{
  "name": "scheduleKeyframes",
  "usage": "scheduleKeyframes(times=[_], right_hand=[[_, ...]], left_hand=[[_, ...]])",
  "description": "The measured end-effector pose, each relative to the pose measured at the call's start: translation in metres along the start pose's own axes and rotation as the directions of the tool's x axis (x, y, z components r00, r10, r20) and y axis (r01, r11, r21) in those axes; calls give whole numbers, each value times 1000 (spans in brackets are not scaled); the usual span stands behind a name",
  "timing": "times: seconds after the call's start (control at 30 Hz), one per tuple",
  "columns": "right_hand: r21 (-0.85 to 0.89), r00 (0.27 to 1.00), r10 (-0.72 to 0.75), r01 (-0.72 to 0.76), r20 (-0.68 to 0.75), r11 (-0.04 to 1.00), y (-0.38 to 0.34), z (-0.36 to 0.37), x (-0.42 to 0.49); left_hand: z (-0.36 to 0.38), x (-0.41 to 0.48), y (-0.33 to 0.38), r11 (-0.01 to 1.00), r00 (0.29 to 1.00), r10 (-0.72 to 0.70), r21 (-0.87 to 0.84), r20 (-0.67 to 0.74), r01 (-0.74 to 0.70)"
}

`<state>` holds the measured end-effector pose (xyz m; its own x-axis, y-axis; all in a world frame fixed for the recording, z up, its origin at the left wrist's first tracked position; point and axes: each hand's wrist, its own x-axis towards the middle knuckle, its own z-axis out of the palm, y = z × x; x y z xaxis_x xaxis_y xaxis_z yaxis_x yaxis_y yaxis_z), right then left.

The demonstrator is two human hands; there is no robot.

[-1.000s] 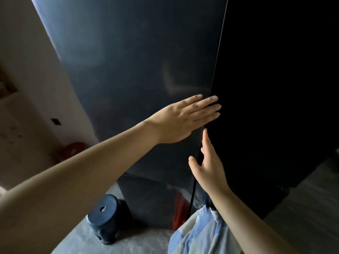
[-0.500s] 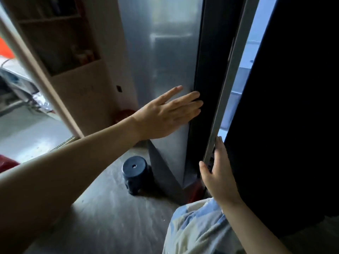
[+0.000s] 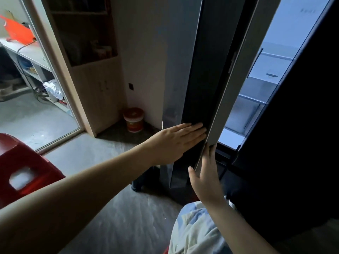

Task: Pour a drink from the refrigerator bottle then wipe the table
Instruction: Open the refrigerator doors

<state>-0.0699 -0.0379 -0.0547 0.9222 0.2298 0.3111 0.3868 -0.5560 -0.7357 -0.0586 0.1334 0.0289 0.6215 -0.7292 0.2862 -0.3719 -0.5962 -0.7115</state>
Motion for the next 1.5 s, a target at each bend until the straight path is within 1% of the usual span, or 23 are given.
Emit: scheduleKeyframes(times=[0.07, 0.2, 0.27, 0.33, 0.4, 0.5, 0.57, 0.6, 0.67, 0.7, 0.77, 0.83, 0.9, 0.97, 1.0, 1.07, 1.1, 1.13, 1.2, 1.23, 1.3, 1.37, 1.5], right_hand=[[-63, 999, -18, 15, -39, 998, -9, 9, -8], [-28, 995, 11, -14, -95, 1000, -20, 19, -12], [-57, 999, 16, -19, -50, 998, -27, 25, -9], [-61, 998, -39, 41, 42, 997, -39, 39, -6], [-37, 992, -81, 85, 100, 996, -52, 59, -5], [-9, 986, -105, 107, 133, 994, -68, 93, -6], [-18, 969, -167, 173, 182, 985, -73, 112, -1], [-69, 960, -188, 207, 208, 976, -73, 119, 4], [-255, 956, -180, 238, 232, 937, -68, 128, 20], [-334, 958, -141, 223, 251, 916, -65, 131, 29], [-439, 943, -47, 197, 330, 877, -59, 135, 47], [-517, 901, -16, 263, 433, 815, -53, 142, 62], [-589, 837, 2, 383, 547, 711, -48, 151, 75], [-617, 781, 6, 489, 624, 616, -48, 161, 86], [-610, 772, -20, 517, 635, 600, -51, 166, 93], [-590, 798, -78, 504, 598, 631, -59, 178, 113], [-585, 808, -76, 485, 585, 650, -63, 184, 126], [-581, 798, -50, 480, 601, 657, -66, 190, 139], [-567, 743, 22, 491, 668, 662, -70, 205, 161], [-551, 727, 36, 485, 685, 680, -70, 214, 168], [-520, 733, 34, 449, 680, 727, -69, 229, 175], [-503, 746, 8, 442, 666, 743, -63, 238, 177], [-499, 754, -97, 519, 649, 694, -39, 240, 177]], left_hand=[[8, -21, -7, 1000, 1000, 9, 26, 8, -9], [20, -61, -24, 999, 998, -34, -40, -48, 32], [22, -82, -29, 998, 998, -55, -45, -39, 53], [24, -101, -34, 992, 995, -100, -77, -19, 98], [25, -119, -39, 978, 987, -159, -133, 6, 158], [29, -147, -44, 929, 961, -277, -251, 14, 271], [32, -165, -45, 898, 954, -298, -335, 16, 286], [35, -173, -44, 895, 961, -275, -362, 10, 260], [41, -188, -42, 890, 974, -226, -402, 17, 214], [43, -193, -40, 877, 973, -226, -427, 34, 219], [51, -203, -35, 837, 960, -258, -471, 109, 279], [61, -209, -31, 787, 924, -297, -486, 240, 379], [76, -213, -27, 718, 868, -324, -499, 377, 485], [93, -212, -26, 638, 802, -335, -508, 495, 580], [102, -210, -27, 598, 766, -345, -503, 542, 625], [121, -207, -32, 508, 680, -346, -481, 646, 715], [132, -205, -37, 469, 642, -344, -467, 685, 750], [142, -203, -42, 446, 613, -342, -451, 712, 773], [160, -202, -56, 431, 569, -357, -410, 741, 804], [169, -204, -64, 433, 551, -376, -385, 745, 815], [183, -208, -78, 452, 537, -388, -353, 749, 819], [193, -211, -85, 472, 548, -368, -358, 751, 806], [198, -208, -75, 482, 546, -382, -343, 746, 806]])
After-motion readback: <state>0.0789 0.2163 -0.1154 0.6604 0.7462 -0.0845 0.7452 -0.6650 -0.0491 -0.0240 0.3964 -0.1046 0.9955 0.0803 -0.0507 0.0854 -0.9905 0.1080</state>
